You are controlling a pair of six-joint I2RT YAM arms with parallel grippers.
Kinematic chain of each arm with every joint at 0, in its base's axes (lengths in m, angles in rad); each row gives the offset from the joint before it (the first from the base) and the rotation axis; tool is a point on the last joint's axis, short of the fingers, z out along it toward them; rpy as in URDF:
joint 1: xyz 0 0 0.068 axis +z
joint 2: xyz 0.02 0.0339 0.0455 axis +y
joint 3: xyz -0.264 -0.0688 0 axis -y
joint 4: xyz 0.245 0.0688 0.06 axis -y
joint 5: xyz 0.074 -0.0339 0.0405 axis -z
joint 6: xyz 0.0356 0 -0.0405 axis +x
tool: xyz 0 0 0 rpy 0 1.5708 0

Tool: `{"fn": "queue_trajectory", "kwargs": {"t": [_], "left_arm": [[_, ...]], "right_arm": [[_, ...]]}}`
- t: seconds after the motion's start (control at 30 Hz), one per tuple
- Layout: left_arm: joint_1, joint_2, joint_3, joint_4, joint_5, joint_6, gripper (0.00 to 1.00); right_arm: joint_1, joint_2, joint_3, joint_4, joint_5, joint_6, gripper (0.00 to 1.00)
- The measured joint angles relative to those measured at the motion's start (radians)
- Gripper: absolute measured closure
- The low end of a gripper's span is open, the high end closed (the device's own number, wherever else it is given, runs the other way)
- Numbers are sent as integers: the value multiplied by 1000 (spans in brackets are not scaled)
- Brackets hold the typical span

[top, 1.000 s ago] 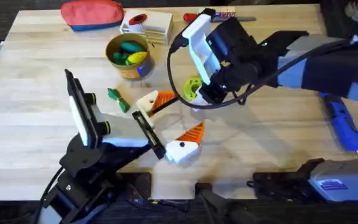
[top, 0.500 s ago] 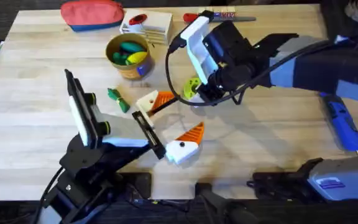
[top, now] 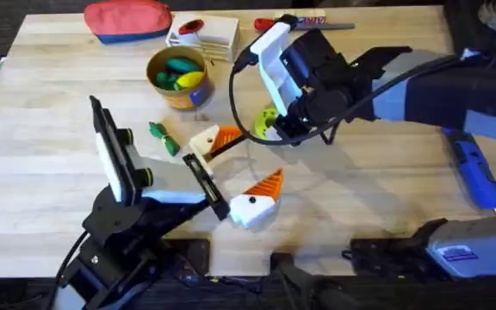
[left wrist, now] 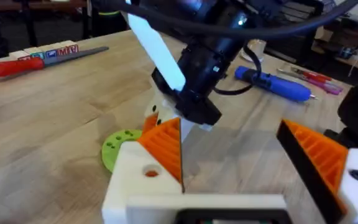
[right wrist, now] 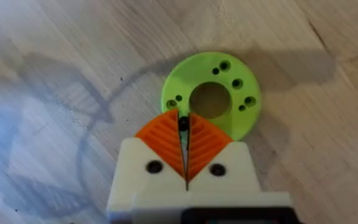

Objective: Pick up the gripper from the table and insert it into the empty holder that is missing its gripper. Then pick up a screw, insert it into the mounting hole, and use the screwdriver to tighten it. Finally, clean up the table by picking up the vegetable and placing it into the bucket.

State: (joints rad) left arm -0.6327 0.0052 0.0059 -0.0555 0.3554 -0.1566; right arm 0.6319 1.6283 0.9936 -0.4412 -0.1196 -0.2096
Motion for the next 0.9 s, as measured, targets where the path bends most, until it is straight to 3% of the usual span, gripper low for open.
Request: {"fn": "queue_trajectory", "kwargs": {"t": [0.27,0.47,0.67,0.9], "left_arm": [[0,0,0,0,0,0,49],[0,0,0,0,0,0,49],[0,0,0,0,0,0,49],[0,0,0,0,0,0,49]], "right_arm": [[-17,-10,10,-10,62,9,997],[-48,-127,56,-43,82,19,997],[-45,-252,152,-174,82,50,997],[-2,-316,361,-414,79,147,997]]}}
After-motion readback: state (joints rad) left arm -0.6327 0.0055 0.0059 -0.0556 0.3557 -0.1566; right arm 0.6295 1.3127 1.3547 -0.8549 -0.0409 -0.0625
